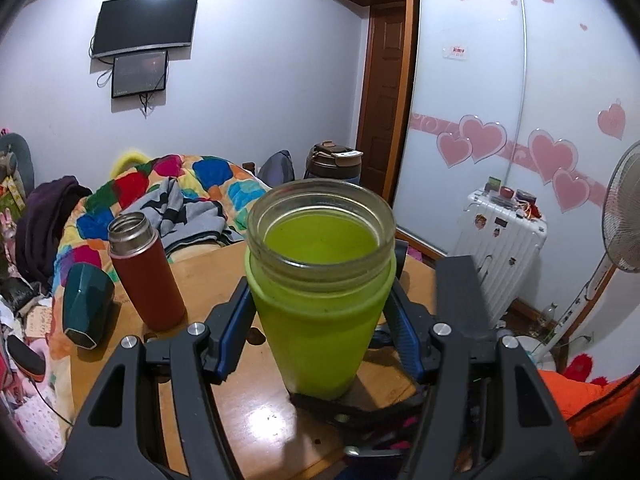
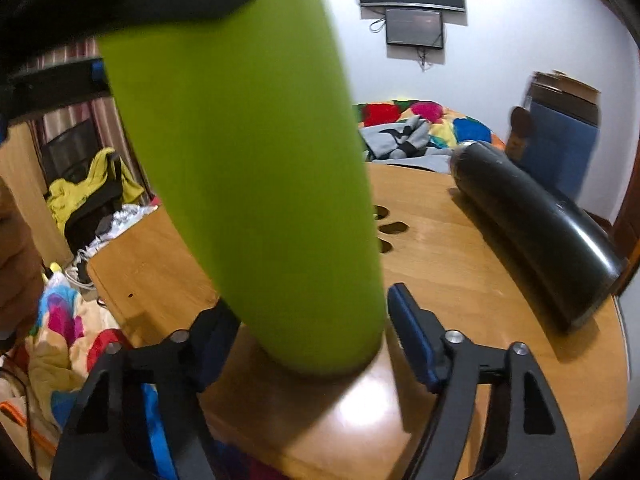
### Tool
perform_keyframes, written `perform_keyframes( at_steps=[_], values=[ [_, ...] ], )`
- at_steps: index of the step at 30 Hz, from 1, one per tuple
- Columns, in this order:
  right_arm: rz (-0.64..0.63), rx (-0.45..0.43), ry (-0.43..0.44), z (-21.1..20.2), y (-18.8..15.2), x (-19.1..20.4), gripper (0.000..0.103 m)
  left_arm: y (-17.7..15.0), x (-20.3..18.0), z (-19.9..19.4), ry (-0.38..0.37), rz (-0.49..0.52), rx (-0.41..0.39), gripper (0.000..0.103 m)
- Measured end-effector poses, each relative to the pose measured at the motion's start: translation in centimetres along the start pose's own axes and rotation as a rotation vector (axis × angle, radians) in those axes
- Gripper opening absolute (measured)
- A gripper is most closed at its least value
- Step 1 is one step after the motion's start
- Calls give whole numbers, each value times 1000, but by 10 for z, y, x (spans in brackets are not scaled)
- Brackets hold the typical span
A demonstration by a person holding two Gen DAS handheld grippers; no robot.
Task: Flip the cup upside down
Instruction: 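Rotate the held bottle with the left gripper until its base faces up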
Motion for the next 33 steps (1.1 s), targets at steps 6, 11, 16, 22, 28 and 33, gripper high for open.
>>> perform_keyframes(
  at_steps=[6, 11, 16, 22, 28, 33],
  values=[
    [-46, -45, -14, -2, -2, 13, 65, -2, 9, 2, -10, -45, -16, 63],
    [-75, -70, -20, -9, -6, 22, 63, -3, 22, 3, -31, -107, -37, 63],
    [-94, -88, -24, -19, -9, 23, 62, -4, 31, -1, -19, -129, -60, 65],
    [-114, -99, -21, -32, -13, 30, 62, -11, 51, 0, -25, -210, -56, 69],
    [-117, -129, 0, -44, -16, 38, 62, -28, 74, 8, 35, -254, -29, 74],
    [-92, -151, 21, -50, -16, 40, 62, -48, 89, 26, -1, -353, 1, 75]
  ],
)
Point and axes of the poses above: each gripper's, at about its wrist camera, not at the fingertips, and z roughly the way its jaws point, x to its left, y to its top, the point moved 10 cm from there along z, roughly the way its jaws point, and after that the axes turned 11 degrees about z, right-handed, at the moved point
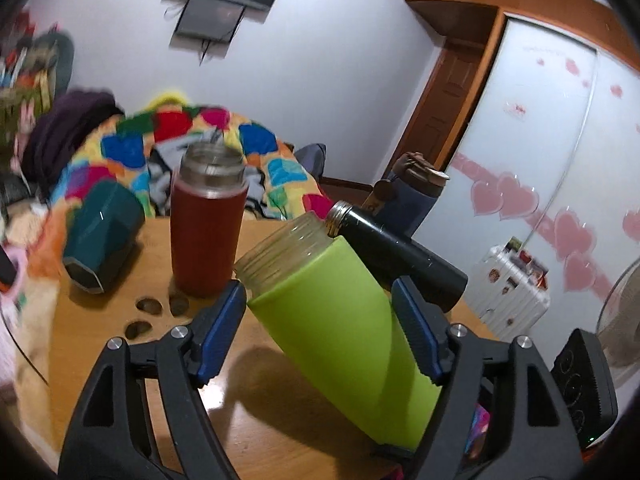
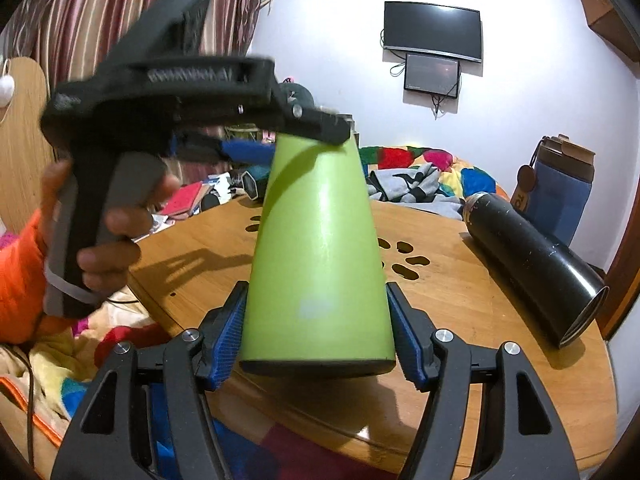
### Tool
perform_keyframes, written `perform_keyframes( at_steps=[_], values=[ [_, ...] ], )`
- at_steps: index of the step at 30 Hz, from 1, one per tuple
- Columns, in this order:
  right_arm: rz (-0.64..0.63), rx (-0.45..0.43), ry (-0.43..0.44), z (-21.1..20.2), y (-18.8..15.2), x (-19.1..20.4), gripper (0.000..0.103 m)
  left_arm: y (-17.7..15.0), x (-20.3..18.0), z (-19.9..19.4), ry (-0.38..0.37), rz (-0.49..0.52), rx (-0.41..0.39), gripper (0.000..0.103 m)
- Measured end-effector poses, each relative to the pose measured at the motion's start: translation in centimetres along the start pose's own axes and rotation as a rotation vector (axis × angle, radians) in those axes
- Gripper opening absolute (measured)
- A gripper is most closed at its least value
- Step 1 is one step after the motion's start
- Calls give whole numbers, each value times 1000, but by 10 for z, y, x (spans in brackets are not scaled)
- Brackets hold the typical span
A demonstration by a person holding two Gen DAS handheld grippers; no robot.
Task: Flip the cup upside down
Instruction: 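Rotate the held bottle with the left gripper until its base faces up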
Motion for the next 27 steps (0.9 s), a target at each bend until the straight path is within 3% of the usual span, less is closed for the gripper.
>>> perform_keyframes(
  at_steps=[6, 9, 16, 22, 27],
  values=[
    [11, -4, -8, 1, 2, -1, 62, -12, 13, 12, -11, -60, 21, 76],
    [28, 2, -8, 2, 2, -5, 62, -14, 10, 15, 47, 8, 34, 74],
    [20, 6, -14, 2, 2, -4, 62, -14, -13, 18, 95, 138, 32, 74],
    [28, 56, -29, 11, -5, -8, 64, -13, -16, 8, 172, 208, 25, 58],
    [56, 76, -22, 12, -10, -13, 63, -16, -21, 6, 194, 252, 26, 51]
  ],
)
Point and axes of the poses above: each gripper's, at about its wrist camera, not at the fingertips, and z roughly the way its jaws point, x to its left, y to its top, the point moved 10 cm from there along z, roughly the way its jaws point, and after that the axes turned 11 degrees about z, right-handed, at the moved point
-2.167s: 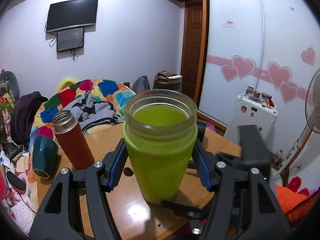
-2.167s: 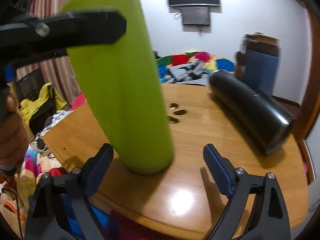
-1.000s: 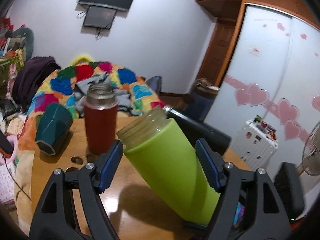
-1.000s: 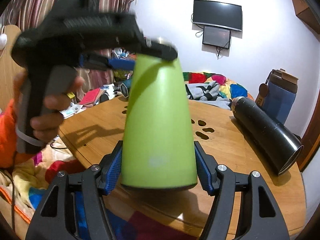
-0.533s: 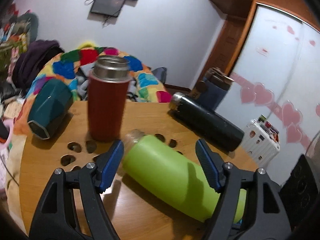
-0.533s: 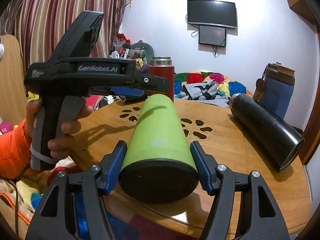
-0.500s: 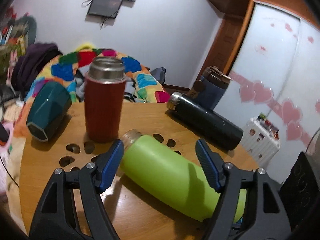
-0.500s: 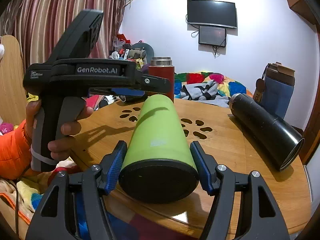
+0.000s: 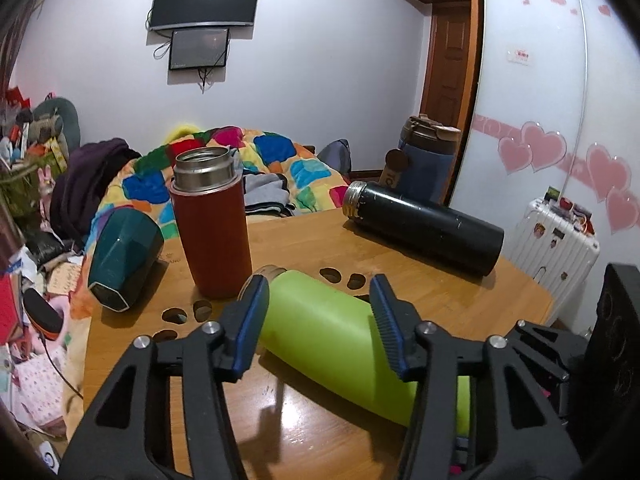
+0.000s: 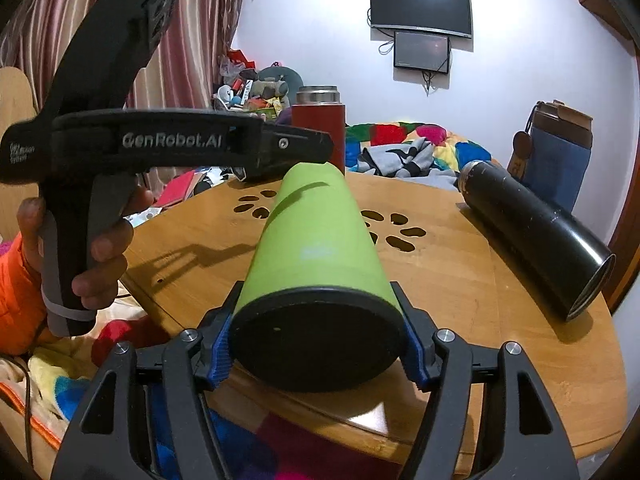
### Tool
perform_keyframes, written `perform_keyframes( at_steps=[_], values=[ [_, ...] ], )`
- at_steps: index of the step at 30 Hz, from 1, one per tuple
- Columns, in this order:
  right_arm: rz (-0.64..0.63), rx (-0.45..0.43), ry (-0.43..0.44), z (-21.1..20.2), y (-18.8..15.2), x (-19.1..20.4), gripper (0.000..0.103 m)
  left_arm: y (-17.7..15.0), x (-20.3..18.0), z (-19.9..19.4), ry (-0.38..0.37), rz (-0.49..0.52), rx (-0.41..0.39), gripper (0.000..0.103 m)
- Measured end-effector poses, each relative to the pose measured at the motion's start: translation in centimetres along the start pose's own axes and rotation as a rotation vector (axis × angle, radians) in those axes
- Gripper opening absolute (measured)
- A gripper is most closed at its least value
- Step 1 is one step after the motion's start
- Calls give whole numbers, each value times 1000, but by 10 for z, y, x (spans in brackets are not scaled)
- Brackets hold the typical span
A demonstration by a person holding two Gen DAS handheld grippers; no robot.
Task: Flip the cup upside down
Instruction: 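Rotate the held bottle with the left gripper until its base faces up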
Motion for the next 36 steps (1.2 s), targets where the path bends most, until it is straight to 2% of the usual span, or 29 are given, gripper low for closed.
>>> perform_keyframes(
  at_steps=[5, 14, 18, 21, 26, 30, 36],
  values=[
    [24, -2, -3, -6, 1, -4, 63, -1, -4, -2, 2, 22, 7, 50],
    [9, -129, -38, -49, 42, -3, 63, 21, -1, -36, -14, 7, -55, 50],
    [-16, -167, -46, -60, 62, 5, 63, 43, -5, -67, -45, 17, -116, 50],
    [-31, -186, -40, -63, 76, 14, 63, 58, -10, -87, -96, 11, -143, 50],
    [-56, -194, -34, -65, 90, 30, 63, 72, -12, -105, -192, -16, -144, 50],
    [-70, -187, -38, -60, 103, 37, 63, 81, -9, -106, -220, -20, -136, 50],
    [-43, -173, -50, -38, 128, 36, 63, 82, 2, -94, -253, -41, -82, 50]
  ],
)
Point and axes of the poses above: each gripper's, at about its wrist camera, not at the fingertips, and z roughly the way its jaws point, x to its left, y to its top, the point moved 10 cm from there along z, roughly the way its jaws point, and after that the axes turned 11 degrees about z, right-handed, at the moved point
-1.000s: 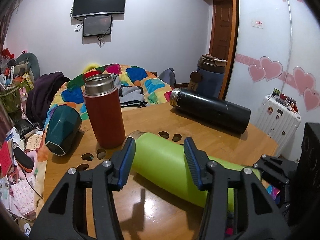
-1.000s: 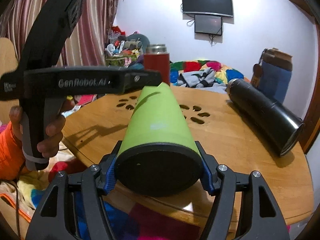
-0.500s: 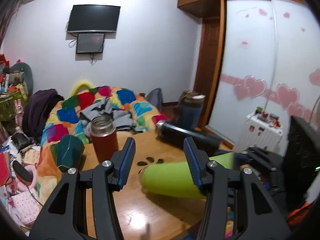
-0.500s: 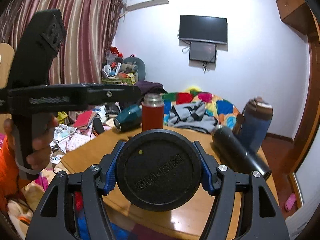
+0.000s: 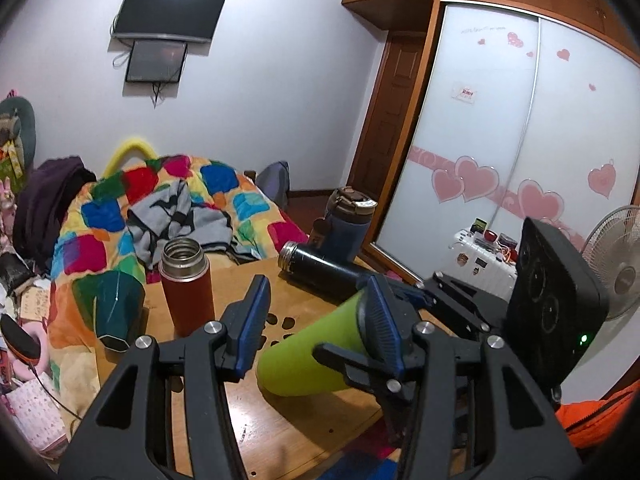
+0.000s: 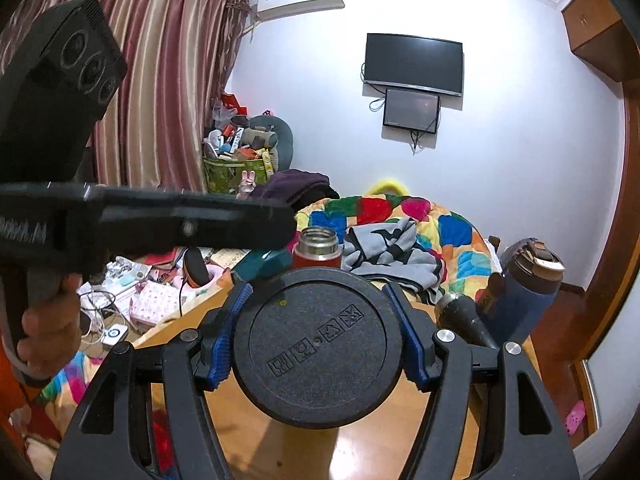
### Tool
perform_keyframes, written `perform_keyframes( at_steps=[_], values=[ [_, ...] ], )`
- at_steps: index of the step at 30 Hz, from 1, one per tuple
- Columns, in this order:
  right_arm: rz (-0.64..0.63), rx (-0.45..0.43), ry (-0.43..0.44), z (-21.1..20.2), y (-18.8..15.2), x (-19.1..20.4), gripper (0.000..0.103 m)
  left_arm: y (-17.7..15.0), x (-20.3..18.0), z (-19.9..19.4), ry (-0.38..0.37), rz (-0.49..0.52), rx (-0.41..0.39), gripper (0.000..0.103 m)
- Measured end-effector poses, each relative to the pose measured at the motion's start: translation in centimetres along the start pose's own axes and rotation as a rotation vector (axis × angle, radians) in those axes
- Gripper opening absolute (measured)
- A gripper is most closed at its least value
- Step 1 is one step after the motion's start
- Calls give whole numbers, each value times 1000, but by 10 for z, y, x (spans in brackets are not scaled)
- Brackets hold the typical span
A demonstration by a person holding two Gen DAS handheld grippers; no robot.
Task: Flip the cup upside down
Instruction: 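Rotate the held bottle with the left gripper until its base faces up, then lower the inverted bottle onto the table and open the left gripper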
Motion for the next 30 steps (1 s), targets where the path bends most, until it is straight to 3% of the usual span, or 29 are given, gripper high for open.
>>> perform_keyframes(
  at_steps=[14, 20, 22, 24, 30],
  values=[
    [74, -14, -14, 43, 25, -8, 63, 3, 38, 30, 51, -5, 43, 51],
    [89, 70, 11, 59, 1, -11, 62, 4, 49, 32, 138, 11, 42, 51],
    [95, 98, 22, 64, -9, -11, 63, 1, 52, 35, 133, 2, 51, 51],
    [93, 99, 14, 64, -13, -12, 63, 0, 51, 35, 116, -1, 47, 51],
    [113, 110, 30, 55, -16, -15, 63, 4, 48, 34, 175, 43, 47, 51]
  ],
)
Point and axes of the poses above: each gripper's, at about its wrist camera, not at the fingertips, and z roughly the way its jaws point, x to its left, y to its top, the point moved 10 cm from there along z, roughly the way its jaws point, and after that the axes turned 11 degrees about z, right-handed, at the moved point
